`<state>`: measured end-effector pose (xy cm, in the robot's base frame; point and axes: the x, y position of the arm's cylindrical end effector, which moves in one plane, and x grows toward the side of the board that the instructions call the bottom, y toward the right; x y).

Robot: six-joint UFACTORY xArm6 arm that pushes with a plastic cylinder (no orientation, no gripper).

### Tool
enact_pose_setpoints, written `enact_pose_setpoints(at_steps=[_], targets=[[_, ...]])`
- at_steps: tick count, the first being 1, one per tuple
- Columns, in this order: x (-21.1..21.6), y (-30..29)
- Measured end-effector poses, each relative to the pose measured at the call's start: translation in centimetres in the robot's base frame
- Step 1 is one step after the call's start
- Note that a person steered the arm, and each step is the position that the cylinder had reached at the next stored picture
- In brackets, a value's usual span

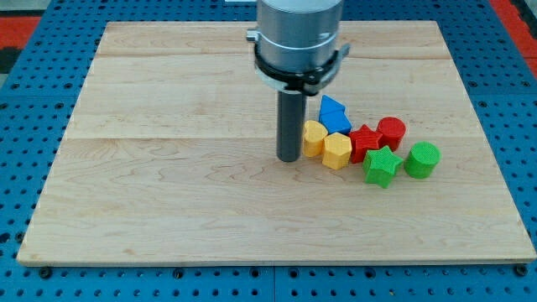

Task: Move your arms to the red circle

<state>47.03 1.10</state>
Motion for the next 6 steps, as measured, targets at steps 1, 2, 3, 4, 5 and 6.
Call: enact_pose_setpoints(at_steps=[1,2,3,4,5,6], targets=[[-6.9,-0.6],[-14.0,1.3],[-14.3,12.1],[-7.2,19.1],[-4.6,24.8],[-2.2,23.7]])
